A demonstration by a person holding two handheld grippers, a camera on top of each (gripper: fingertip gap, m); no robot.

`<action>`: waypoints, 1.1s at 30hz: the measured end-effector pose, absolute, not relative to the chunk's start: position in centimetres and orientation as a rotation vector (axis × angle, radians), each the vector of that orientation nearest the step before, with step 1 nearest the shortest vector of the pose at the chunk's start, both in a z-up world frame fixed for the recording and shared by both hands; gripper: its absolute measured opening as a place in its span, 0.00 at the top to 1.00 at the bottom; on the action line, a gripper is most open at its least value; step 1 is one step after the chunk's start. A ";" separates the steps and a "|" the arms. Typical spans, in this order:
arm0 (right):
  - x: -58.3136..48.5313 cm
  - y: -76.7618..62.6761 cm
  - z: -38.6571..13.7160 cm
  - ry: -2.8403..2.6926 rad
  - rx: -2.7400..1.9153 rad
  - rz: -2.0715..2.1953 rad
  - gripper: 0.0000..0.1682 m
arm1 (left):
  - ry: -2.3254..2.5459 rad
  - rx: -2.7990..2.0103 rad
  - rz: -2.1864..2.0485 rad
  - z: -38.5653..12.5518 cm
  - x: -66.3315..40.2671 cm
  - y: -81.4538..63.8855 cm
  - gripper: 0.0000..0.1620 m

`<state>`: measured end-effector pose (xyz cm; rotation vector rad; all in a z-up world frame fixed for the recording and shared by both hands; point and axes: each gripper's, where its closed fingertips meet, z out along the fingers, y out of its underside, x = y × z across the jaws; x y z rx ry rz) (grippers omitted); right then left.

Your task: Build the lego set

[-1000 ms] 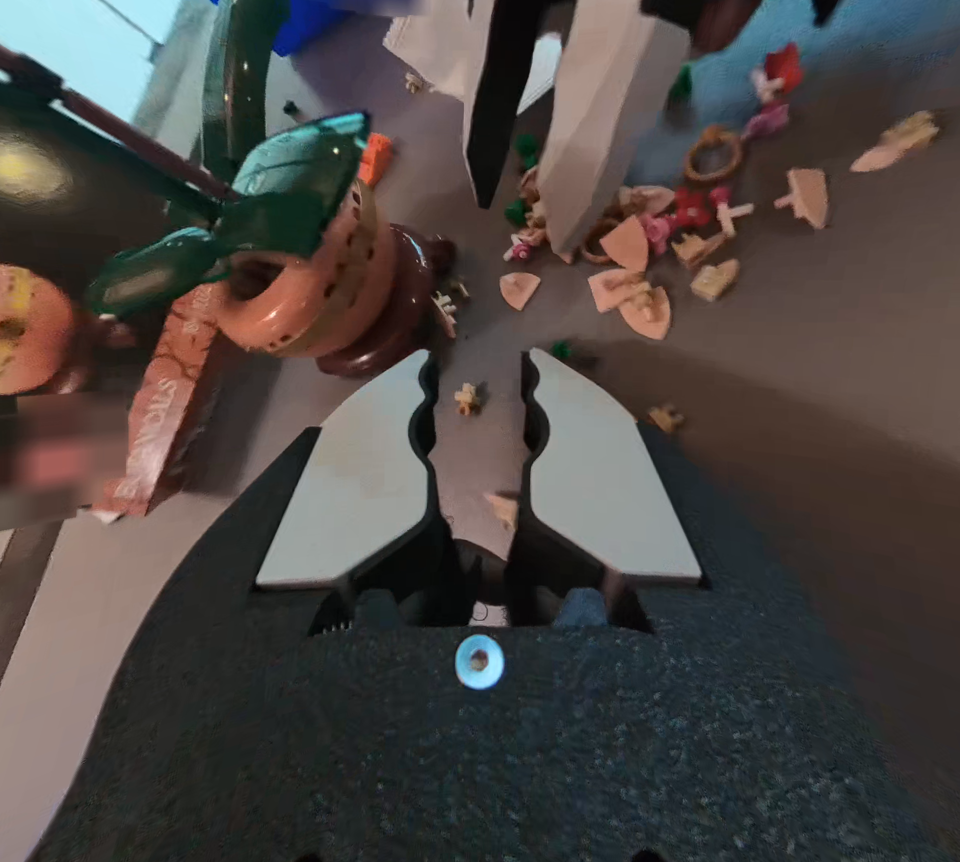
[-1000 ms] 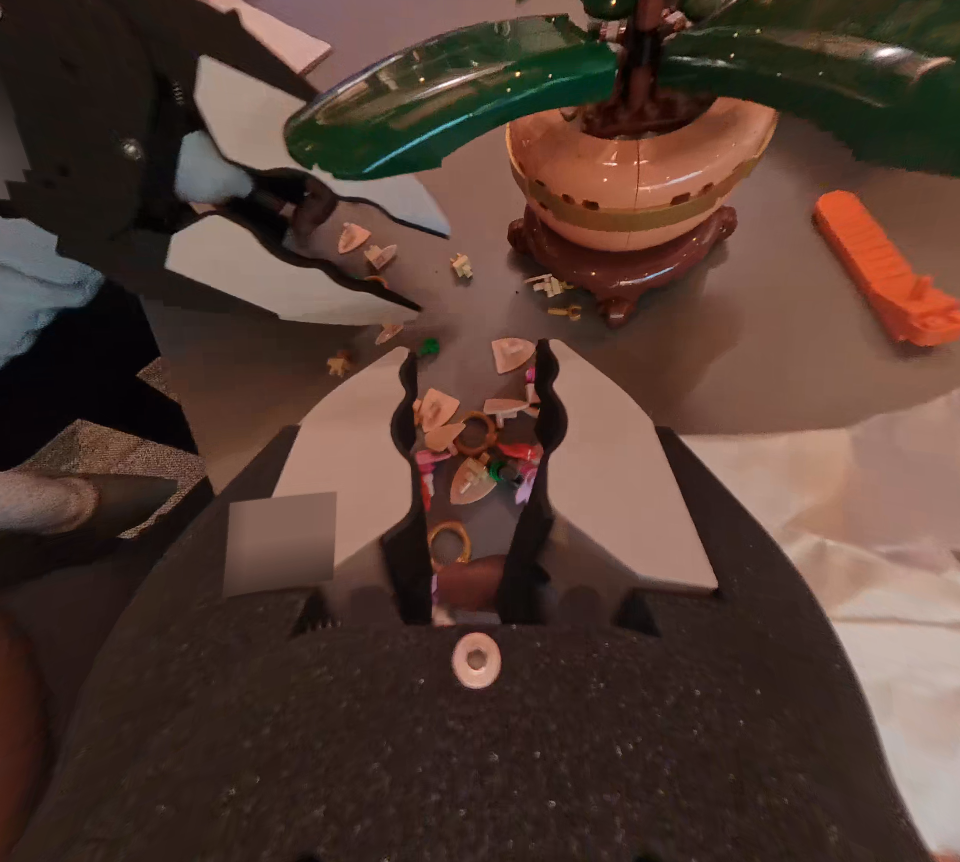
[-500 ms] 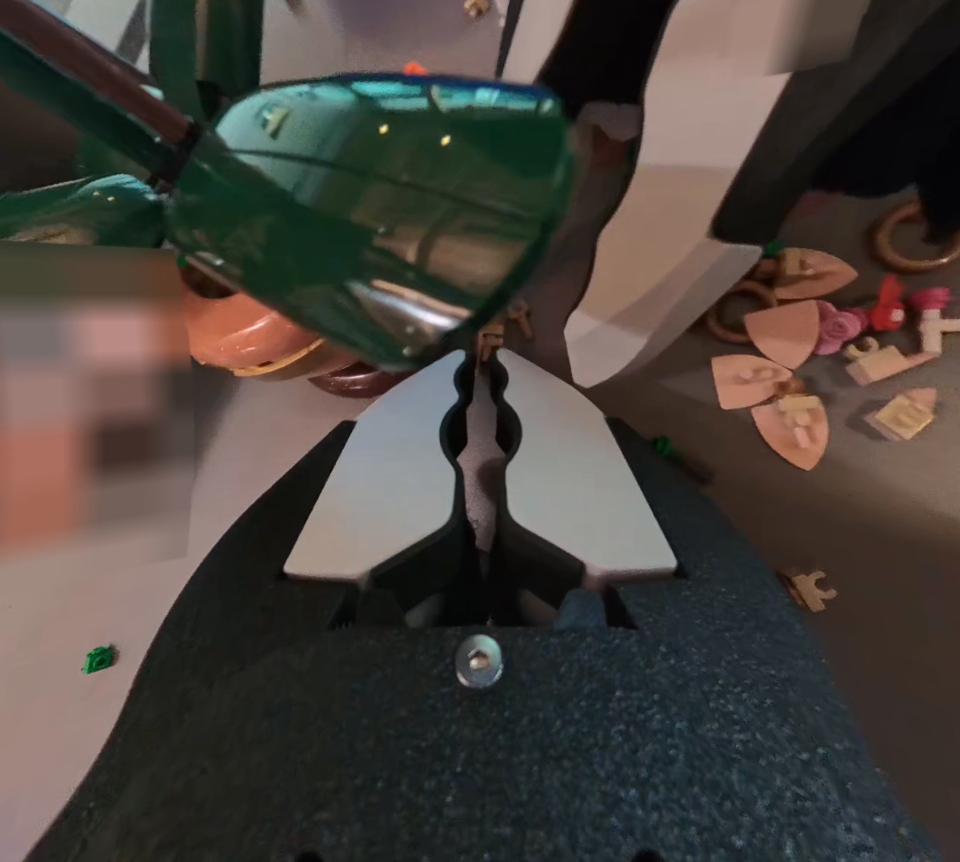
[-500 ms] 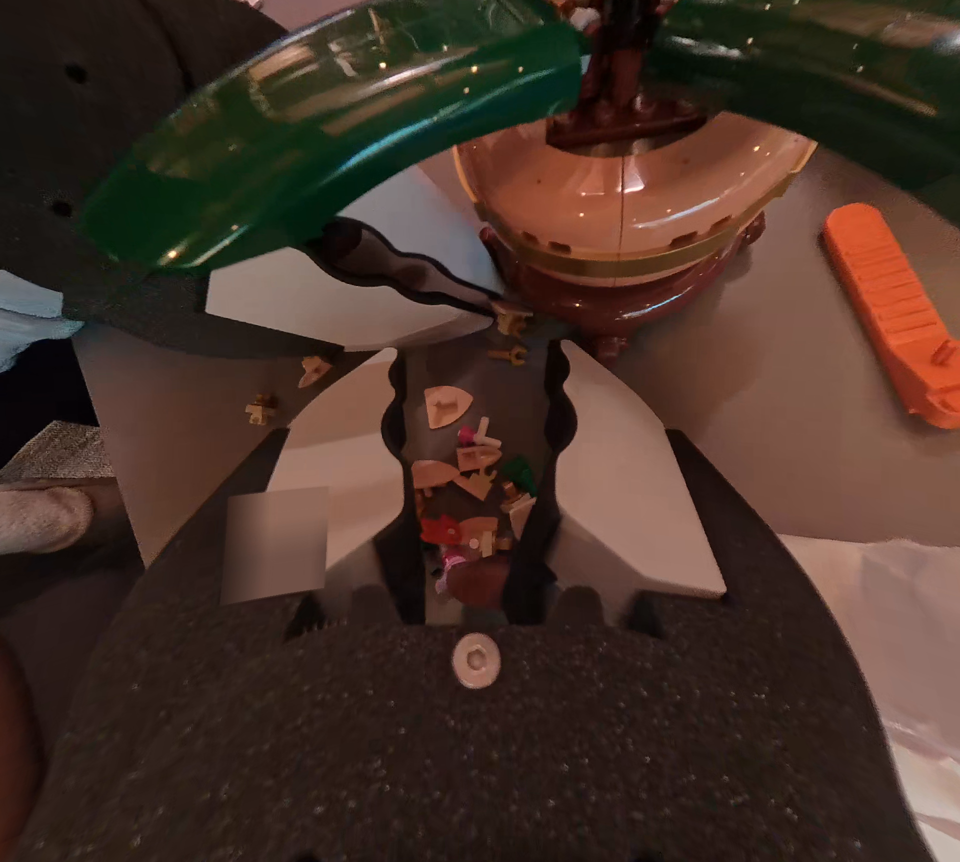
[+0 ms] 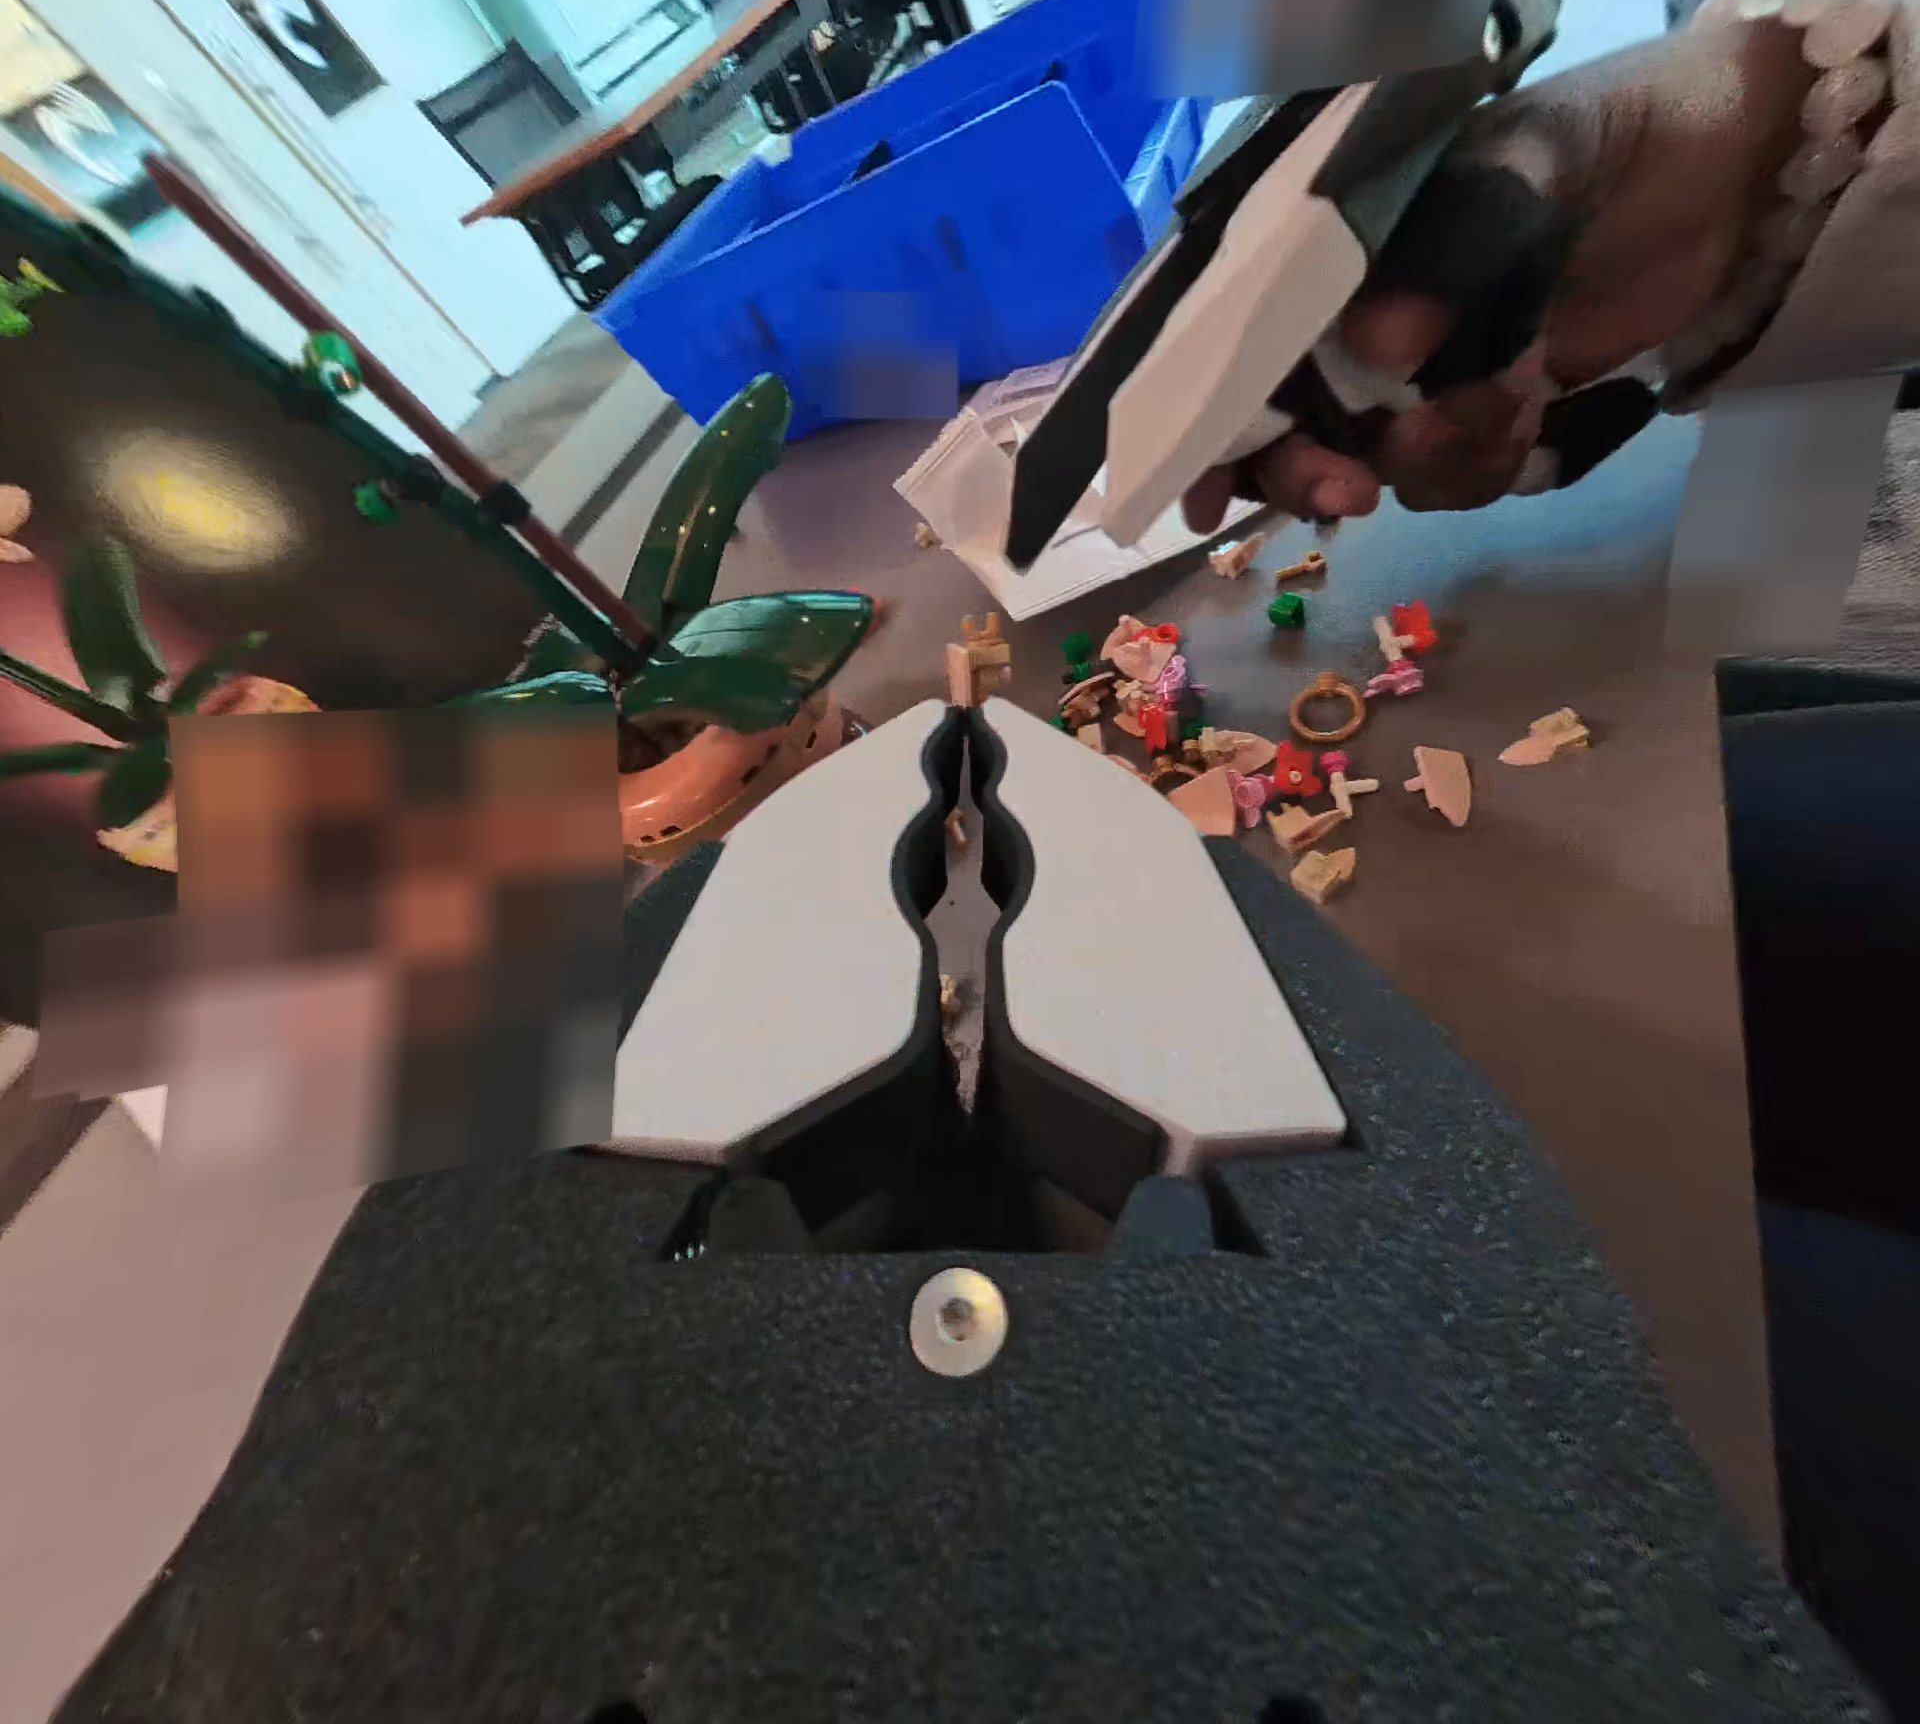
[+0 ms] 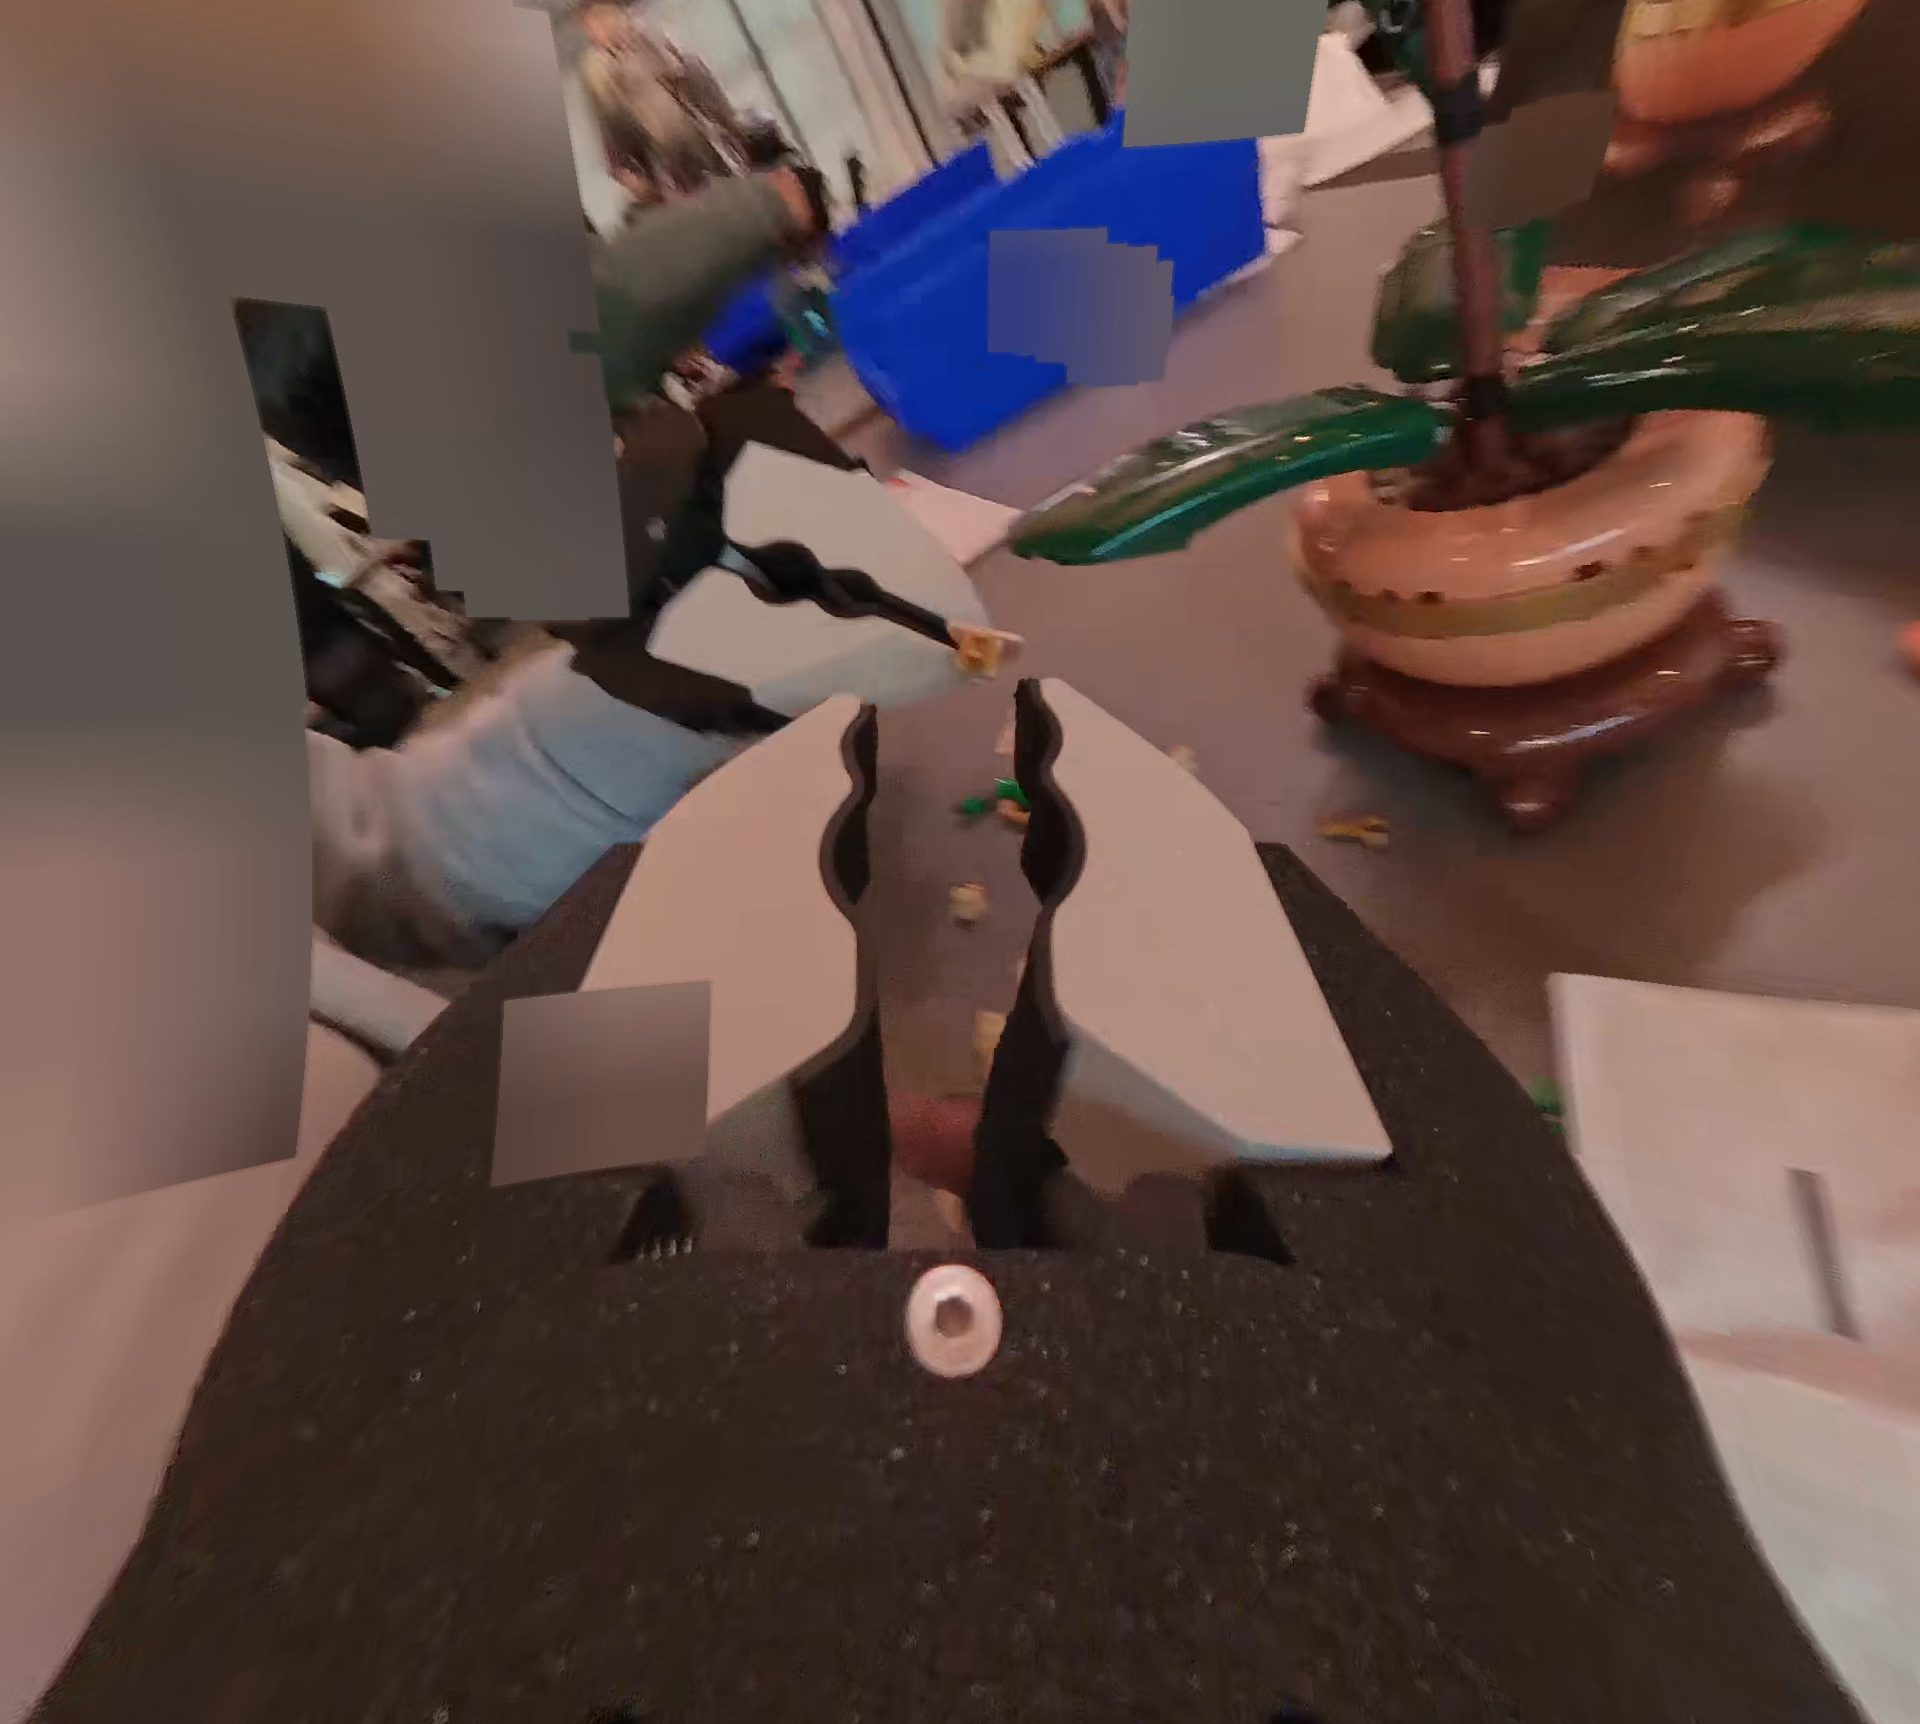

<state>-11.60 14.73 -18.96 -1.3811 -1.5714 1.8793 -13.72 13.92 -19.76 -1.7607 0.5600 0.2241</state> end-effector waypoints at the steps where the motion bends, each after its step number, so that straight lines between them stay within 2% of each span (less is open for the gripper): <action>1: -11.4 14.3 -18.7 -1.558 -1.387 1.924 0.87 | 0.576 -1.752 0.272 -19.7 -13.4 13.7 1.00; 5: -11.5 13.0 -19.5 -1.619 -1.403 1.837 0.86 | 0.634 -1.736 0.366 -19.7 -11.9 13.0 1.00; 8: -11.6 12.4 -19.7 -1.636 -1.397 1.792 0.93 | 0.631 -1.718 0.393 -19.4 -11.3 12.6 1.00; 12: -11.1 11.8 -19.6 -1.680 -1.335 1.749 0.96 | 0.622 -1.701 0.389 -19.2 -10.9 11.8 0.99; 16: -10.8 10.9 -19.8 -1.753 -1.267 1.689 0.96 | 0.655 -1.693 0.421 -19.2 -11.0 11.2 0.92; 19: -10.7 10.5 -19.9 -1.824 -1.195 1.615 0.96 | 0.703 -1.699 0.423 -19.7 -10.5 10.8 0.99; 21: -10.6 10.3 -20.1 -1.884 -1.087 1.483 0.96 | 0.650 -1.710 0.347 -19.8 -10.5 10.5 0.99; 26: -10.7 9.4 -19.0 -1.861 -0.676 1.058 0.96 | 0.240 -1.709 -0.148 -19.2 -11.4 10.0 1.00; 29: -10.8 9.2 -19.0 -1.822 -0.665 1.043 0.96 | 0.051 -1.651 -0.344 -18.5 -13.1 9.3 1.00; 33: -11.0 10.5 -20.5 -1.831 -0.836 1.172 0.96 | 0.001 -1.829 -0.298 -21.5 -15.7 7.8 1.00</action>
